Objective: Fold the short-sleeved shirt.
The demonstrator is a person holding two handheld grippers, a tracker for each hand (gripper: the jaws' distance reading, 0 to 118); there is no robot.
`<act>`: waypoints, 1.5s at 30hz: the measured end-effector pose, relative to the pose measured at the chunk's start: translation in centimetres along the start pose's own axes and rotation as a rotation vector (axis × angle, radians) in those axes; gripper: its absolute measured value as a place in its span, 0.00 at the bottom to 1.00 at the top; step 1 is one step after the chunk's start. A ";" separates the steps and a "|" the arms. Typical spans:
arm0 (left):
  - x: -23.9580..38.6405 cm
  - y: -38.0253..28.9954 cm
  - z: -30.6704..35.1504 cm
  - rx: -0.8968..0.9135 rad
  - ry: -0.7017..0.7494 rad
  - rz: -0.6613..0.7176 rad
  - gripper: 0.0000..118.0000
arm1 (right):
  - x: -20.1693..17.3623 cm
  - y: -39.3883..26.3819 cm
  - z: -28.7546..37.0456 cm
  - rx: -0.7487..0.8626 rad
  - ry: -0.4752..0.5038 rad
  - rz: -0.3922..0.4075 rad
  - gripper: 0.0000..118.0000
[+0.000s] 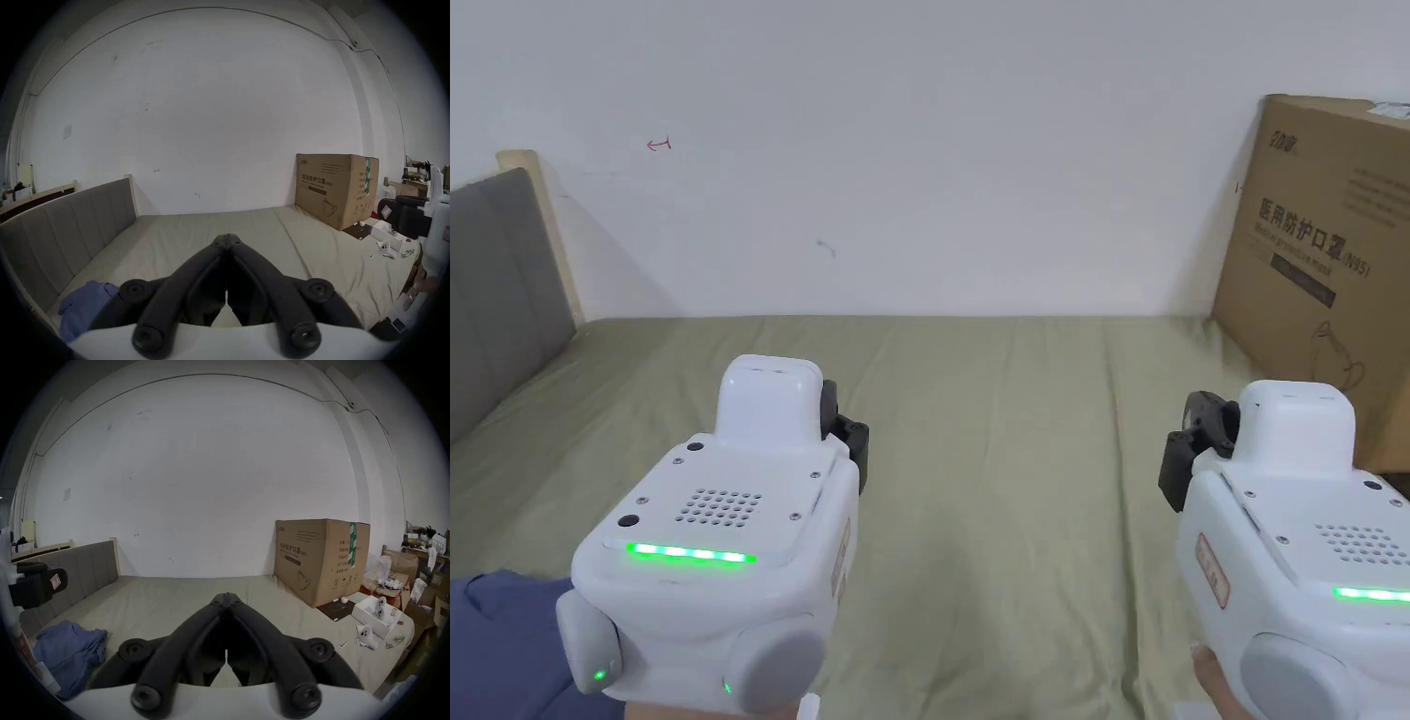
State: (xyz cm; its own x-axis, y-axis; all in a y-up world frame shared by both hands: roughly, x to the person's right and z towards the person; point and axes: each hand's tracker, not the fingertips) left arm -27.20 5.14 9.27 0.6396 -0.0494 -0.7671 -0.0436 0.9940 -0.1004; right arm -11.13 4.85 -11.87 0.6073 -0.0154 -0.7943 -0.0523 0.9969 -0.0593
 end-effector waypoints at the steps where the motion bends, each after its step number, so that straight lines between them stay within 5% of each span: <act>1: -0.3 0.1 -0.1 -0.005 0.003 0.005 0.00 | 0.0 0.0 0.0 -0.006 -0.007 0.002 0.00; 7: -4.8 -0.3 2.8 -0.007 0.081 0.006 0.00 | -2.7 -0.3 -1.2 -0.069 0.048 -0.046 0.00; 14: -18.1 -1.4 12.1 0.019 0.485 0.114 0.00 | -15.5 -0.2 -1.8 -0.096 0.537 -0.043 0.00; 17: -20.5 -2.0 14.1 -0.006 0.509 0.157 0.00 | -19.3 -0.5 -1.1 -0.101 0.629 0.019 0.00; 23: -22.6 -2.7 12.3 -0.124 0.417 0.095 0.00 | -20.4 -1.5 -1.3 -0.125 0.669 0.094 0.00; 27: -29.4 -6.6 3.6 -0.775 0.052 0.462 0.00 | -18.1 -2.6 -2.6 -0.210 0.626 0.102 0.00; 29: -31.3 -10.8 0.4 -0.870 -0.028 0.579 0.00 | -16.5 -3.3 -3.2 -0.265 0.631 0.046 0.00; 30: -31.8 -12.1 -0.8 -0.926 0.012 0.544 0.02 | -15.6 -3.4 -3.3 -0.285 0.637 0.021 0.00; 31: -32.1 -13.1 -2.2 -0.978 0.102 0.463 0.15 | -14.9 -3.7 -3.5 -0.303 0.629 0.004 0.00; 32: -32.5 -13.8 -3.1 -0.994 0.159 0.418 0.54 | -14.4 -3.9 -3.7 -0.312 0.613 0.003 0.00; 33: -32.7 -15.0 -3.7 -1.003 0.193 0.405 0.81 | -14.0 -4.2 -3.9 -0.323 0.586 0.015 0.00; 34: -33.0 -16.0 -4.6 -1.007 0.218 0.418 0.96 | -13.4 -4.6 -3.9 -0.335 0.559 0.030 0.00; 38: -33.5 -20.2 -7.0 -1.134 0.127 0.514 0.96 | -12.1 -5.7 -4.8 -0.395 0.530 0.021 0.00; 43: -30.9 -27.2 -8.5 -1.284 0.092 0.292 1.00 | -11.8 -6.4 -5.0 -0.423 0.518 -0.018 0.00; 45: -29.3 -26.5 -7.7 -1.178 0.136 0.246 1.00 | -12.1 -6.7 -5.2 -0.443 0.519 0.002 0.00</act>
State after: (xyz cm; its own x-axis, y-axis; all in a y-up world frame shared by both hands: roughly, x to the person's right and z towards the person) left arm -50.67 -20.51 29.52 0.4330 0.0481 -0.9001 -0.8700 0.2838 -0.4033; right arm -22.28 -2.05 -5.02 0.1538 -0.1591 -0.9752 -0.4395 0.8729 -0.2118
